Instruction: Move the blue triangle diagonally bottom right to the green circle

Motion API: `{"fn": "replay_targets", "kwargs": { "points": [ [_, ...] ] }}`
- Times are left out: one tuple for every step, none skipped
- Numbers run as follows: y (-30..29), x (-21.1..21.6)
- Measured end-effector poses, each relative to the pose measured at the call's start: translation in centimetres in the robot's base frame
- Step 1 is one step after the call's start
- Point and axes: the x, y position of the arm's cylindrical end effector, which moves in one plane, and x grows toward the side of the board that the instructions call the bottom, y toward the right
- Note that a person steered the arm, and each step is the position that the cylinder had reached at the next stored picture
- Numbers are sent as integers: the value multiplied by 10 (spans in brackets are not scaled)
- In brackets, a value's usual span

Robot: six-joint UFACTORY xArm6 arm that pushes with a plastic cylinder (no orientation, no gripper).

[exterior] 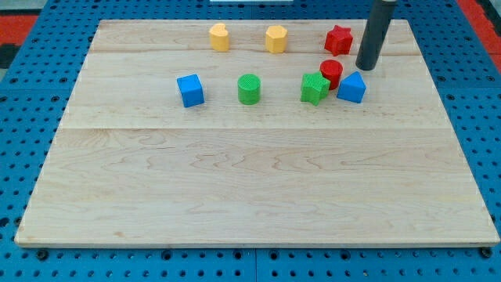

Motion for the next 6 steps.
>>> {"fn": "replay_targets", "kwargs": {
  "points": [
    [-17,57],
    [16,38],
    [-10,35],
    [-45,35],
    [-52,69],
    [-51,77]
  ]
}}
